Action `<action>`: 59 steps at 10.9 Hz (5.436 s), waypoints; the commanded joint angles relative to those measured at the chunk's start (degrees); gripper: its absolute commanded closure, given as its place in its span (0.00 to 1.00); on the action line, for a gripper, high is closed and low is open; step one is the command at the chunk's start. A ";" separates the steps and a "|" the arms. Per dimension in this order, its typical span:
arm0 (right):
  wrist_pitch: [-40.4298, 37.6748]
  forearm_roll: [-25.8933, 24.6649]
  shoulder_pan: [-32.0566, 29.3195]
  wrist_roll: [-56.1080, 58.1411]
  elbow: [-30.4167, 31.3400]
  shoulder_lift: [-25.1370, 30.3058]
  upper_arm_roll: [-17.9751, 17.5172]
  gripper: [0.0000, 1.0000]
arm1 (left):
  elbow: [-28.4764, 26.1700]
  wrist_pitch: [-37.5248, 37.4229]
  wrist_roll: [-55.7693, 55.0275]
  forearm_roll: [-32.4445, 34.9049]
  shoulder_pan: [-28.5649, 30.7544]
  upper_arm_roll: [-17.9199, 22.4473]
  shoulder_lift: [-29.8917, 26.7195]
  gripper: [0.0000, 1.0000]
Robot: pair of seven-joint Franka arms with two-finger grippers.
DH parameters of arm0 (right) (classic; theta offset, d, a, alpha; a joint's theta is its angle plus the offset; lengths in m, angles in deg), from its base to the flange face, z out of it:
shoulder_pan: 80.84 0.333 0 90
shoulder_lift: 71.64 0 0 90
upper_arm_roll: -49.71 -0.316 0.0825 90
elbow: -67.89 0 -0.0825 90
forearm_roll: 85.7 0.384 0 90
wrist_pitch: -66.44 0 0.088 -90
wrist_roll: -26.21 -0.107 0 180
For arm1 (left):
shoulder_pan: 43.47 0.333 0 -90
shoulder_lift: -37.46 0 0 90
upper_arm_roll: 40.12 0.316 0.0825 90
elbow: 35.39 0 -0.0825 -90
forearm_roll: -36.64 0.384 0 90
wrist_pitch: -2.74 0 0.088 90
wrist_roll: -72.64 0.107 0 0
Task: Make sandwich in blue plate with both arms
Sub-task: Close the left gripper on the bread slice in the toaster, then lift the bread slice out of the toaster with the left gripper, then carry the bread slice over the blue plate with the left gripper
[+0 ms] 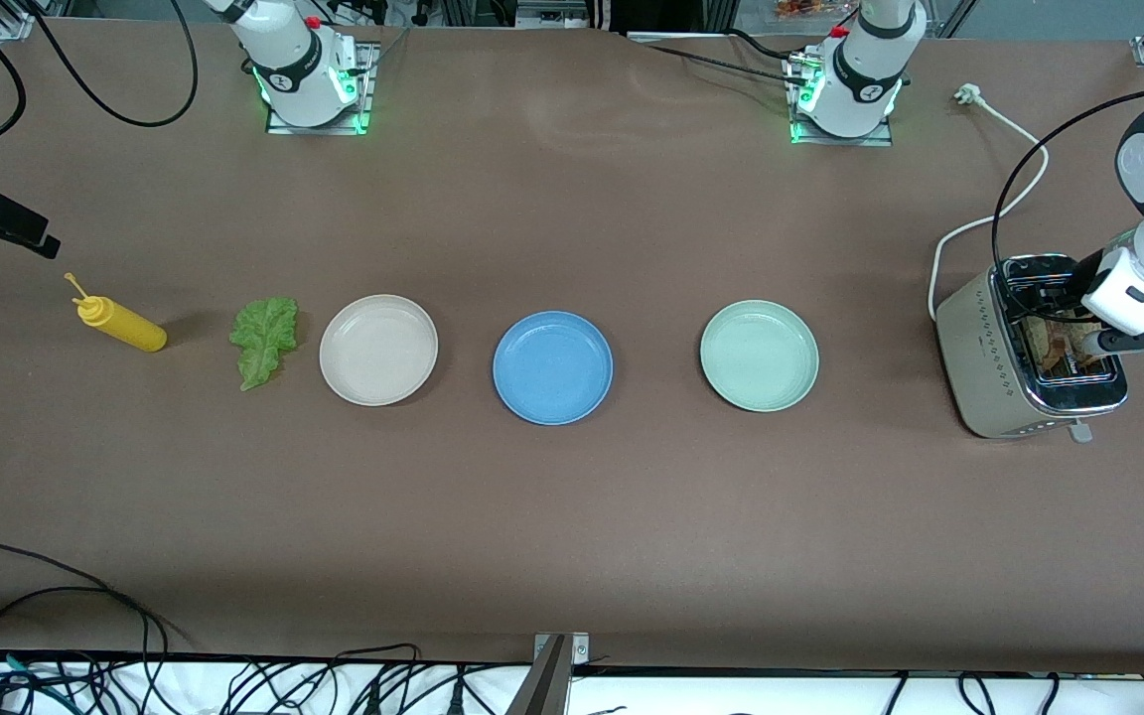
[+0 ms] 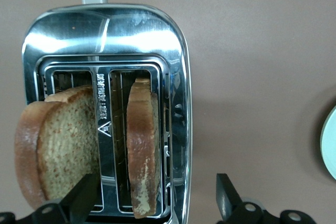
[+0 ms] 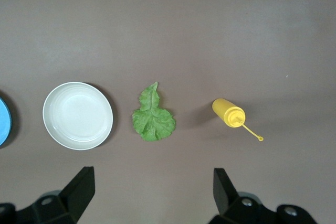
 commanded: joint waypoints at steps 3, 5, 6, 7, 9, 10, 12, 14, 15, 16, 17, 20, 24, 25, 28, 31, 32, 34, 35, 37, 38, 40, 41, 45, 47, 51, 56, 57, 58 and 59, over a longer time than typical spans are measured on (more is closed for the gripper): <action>-1.21 1.04 -0.14 0.49 -1.46 -0.36 0.03 0.00 | 1.82 -1.29 0.64 1.48 0.16 -0.25 0.89 0.27; -1.21 1.04 -0.14 0.49 -1.46 -0.45 0.03 0.00 | 2.26 -3.93 0.81 1.30 0.07 -0.34 -0.25 0.54; -1.21 1.04 -0.14 0.49 -1.46 -0.36 0.03 0.00 | 2.44 -4.90 3.07 0.86 0.15 -0.34 -0.43 0.67; -1.21 1.04 -0.14 0.49 -1.46 -0.45 0.03 0.00 | 2.70 -4.99 6.32 0.69 0.15 -0.25 -0.43 0.80; -1.21 1.04 -0.14 0.49 -1.46 -0.45 0.03 0.00 | 2.70 -4.99 7.75 0.68 0.24 0.19 -0.43 0.82; -1.21 1.04 -0.14 0.49 -1.46 -0.45 0.03 0.00 | 2.62 -4.99 7.76 0.60 0.24 0.19 -0.43 0.75; -1.21 1.04 -0.14 0.49 -1.46 -0.45 0.03 0.00 | 2.44 -4.99 7.76 0.60 0.24 0.19 -0.26 0.71; -1.21 1.04 -0.14 0.49 -1.46 -0.45 0.03 0.00 | 2.26 -4.99 7.76 0.60 0.24 0.10 -0.26 0.90; -1.21 1.04 -0.14 0.49 -1.46 -0.45 0.03 0.00 | 2.26 -5.08 7.76 0.60 0.24 0.19 -0.17 0.90; -1.21 1.04 -0.14 0.49 -1.46 -0.45 0.03 0.00 | 2.26 -4.99 7.76 0.60 0.24 0.19 0.01 0.76; -1.21 1.04 -0.06 0.49 -1.46 -0.45 0.03 0.00 | 2.26 -4.99 7.58 0.60 0.24 0.19 0.18 0.67; -1.12 1.04 -0.06 0.49 -1.46 -0.45 0.03 0.00 | 2.18 -4.99 7.93 0.68 0.24 0.28 0.01 1.00; -1.12 1.04 -0.14 0.49 -1.46 -0.45 0.03 0.00 | 2.79 -5.52 7.40 0.60 0.24 0.19 -0.34 1.00; -1.12 1.04 -0.14 0.49 -1.46 -0.45 0.03 0.00 | 4.53 -7.52 7.32 0.51 0.16 0.19 -0.78 1.00; -1.12 1.04 -0.14 0.49 -1.46 -0.45 0.03 0.00 | 10.42 -14.73 7.58 -0.54 -0.37 0.02 -1.75 1.00; -1.03 1.04 -0.14 0.49 -1.46 -0.45 0.03 0.00 | 13.94 -17.90 7.49 -2.74 -0.72 -0.60 -2.80 1.00; -1.03 1.04 -0.14 0.49 -1.46 -0.45 0.03 0.00 | 15.08 -18.96 7.58 -3.00 -0.90 -0.86 -3.15 1.00; -1.03 1.13 -0.14 0.49 -1.46 -0.45 0.03 0.00 | 16.32 -20.28 7.49 -5.53 -1.51 -0.95 -3.86 1.00; -1.03 1.04 -0.14 0.49 -1.46 -0.45 0.03 0.00 | 16.94 -20.72 7.49 -7.12 -1.60 -0.95 -3.86 1.00; -1.03 1.13 -0.14 0.49 -1.46 -0.45 0.03 0.00 | 17.38 -20.99 7.49 -10.89 -1.60 -1.04 -3.86 1.00; -1.03 1.04 -0.14 0.49 -1.46 -0.45 0.03 0.00 | 17.38 -20.90 7.49 -13.01 -1.95 -1.04 -3.77 1.00; -1.03 1.13 -0.14 0.49 -1.46 -0.45 0.03 0.00 | 17.29 -20.90 7.32 -17.40 -2.13 -1.04 -3.77 1.00; -1.03 1.13 -0.14 0.49 -1.46 -0.45 0.03 0.00 | 17.03 -20.81 7.05 -19.68 -2.83 -1.13 -3.69 1.00; -0.77 1.13 -0.14 0.40 -1.46 -0.45 0.03 0.00 | 16.24 -19.94 5.56 -26.28 -3.01 -3.76 -1.85 1.00; -0.77 1.13 -0.14 0.49 -1.46 -0.45 0.03 0.00 | 15.98 -19.32 5.47 -30.57 -3.88 -4.20 -0.35 1.00; -0.77 1.13 -0.14 0.49 -1.46 -0.45 0.03 0.00 | 15.54 -13.72 4.06 -38.49 -5.82 -7.09 3.77 1.00; -0.68 1.13 -0.14 0.49 -1.46 -0.45 0.03 0.00 | 13.69 -3.88 2.31 -50.26 -8.10 -13.76 8.61 1.00; -0.68 1.13 -0.14 0.49 -1.46 -0.45 0.03 0.00 | 13.17 -0.37 2.05 -53.16 -8.80 -15.18 9.23 1.00; -0.68 1.13 -0.14 0.49 -1.46 -0.45 0.03 0.00 | 13.34 1.49 1.00 -54.85 -10.29 -15.89 10.45 1.00; -0.68 1.13 -0.14 0.49 -1.46 -0.45 0.03 0.00 | 13.51 3.77 -0.40 -56.43 -12.39 -15.89 10.99 1.00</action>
